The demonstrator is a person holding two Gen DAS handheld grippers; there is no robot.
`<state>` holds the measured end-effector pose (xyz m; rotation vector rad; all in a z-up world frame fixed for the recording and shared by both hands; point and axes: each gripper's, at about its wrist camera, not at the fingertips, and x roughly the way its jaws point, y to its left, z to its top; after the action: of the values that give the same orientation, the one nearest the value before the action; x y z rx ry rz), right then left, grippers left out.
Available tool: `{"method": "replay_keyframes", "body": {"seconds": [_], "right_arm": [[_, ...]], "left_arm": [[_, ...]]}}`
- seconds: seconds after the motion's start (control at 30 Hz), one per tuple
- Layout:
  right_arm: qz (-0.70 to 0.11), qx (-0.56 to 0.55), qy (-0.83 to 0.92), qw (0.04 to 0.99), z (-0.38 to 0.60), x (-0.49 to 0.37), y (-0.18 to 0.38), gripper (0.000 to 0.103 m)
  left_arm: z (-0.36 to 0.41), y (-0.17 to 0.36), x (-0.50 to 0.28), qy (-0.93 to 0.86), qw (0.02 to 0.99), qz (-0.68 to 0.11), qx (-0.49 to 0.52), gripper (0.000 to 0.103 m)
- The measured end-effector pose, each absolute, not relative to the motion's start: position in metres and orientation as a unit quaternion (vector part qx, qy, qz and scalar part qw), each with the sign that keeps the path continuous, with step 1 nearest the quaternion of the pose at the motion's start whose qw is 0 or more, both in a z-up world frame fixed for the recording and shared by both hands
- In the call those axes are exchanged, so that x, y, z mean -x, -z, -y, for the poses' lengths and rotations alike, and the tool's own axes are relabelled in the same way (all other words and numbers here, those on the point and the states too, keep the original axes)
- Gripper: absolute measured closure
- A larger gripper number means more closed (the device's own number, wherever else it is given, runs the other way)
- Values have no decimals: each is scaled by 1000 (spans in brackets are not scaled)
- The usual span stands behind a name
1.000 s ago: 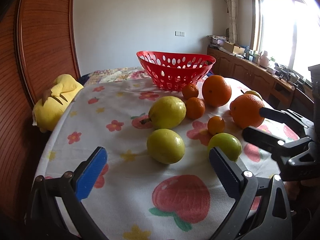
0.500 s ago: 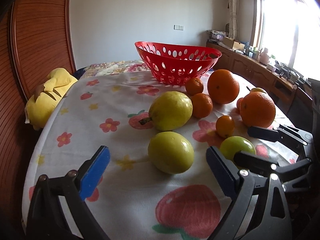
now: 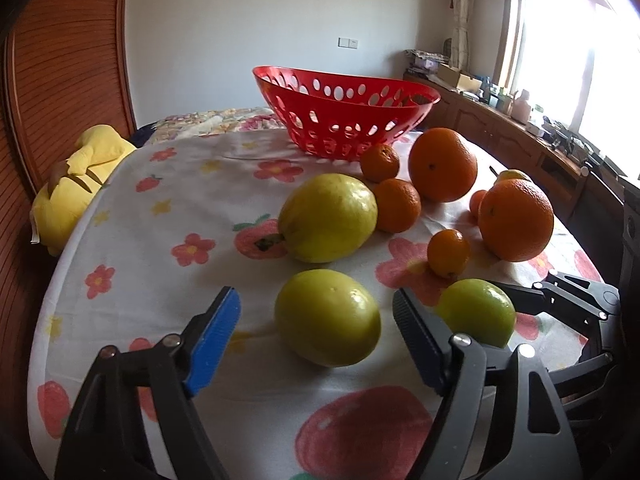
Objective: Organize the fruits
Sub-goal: 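Close the left tool on a large yellow lemon while the right tool grasps a green apple, then carry the lemon and apple over the red basket and open both tools to drop them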
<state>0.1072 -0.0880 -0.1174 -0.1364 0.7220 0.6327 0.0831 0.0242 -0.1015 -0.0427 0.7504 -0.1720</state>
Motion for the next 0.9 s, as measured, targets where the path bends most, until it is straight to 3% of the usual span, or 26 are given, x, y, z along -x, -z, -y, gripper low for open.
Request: {"method": "replay_keyframes", "body": {"seconds": [0.1, 0.13, 0.2, 0.27, 0.7, 0.9], "right_arm": [[-348, 65, -306, 884, 88, -108, 117, 45], [-348, 65, -306, 884, 88, -109, 117, 45], [-347, 64, -305, 885, 87, -110, 117, 45], [-345, 64, -304, 886, 88, -108, 116, 45], [-344, 77, -302, 886, 83, -108, 117, 44], [-341, 96, -306, 884, 78, -105, 117, 51]], "left_arm": [[-22, 104, -84, 86, 924, -372, 18, 25], [-22, 105, -85, 87, 923, -375, 18, 27], [-22, 106, -86, 85, 922, -377, 17, 44], [-22, 106, -87, 89, 921, -380, 19, 47], [-22, 109, -86, 92, 918, -384, 22, 47], [-30, 100, -82, 86, 924, -371, 28, 47]]}}
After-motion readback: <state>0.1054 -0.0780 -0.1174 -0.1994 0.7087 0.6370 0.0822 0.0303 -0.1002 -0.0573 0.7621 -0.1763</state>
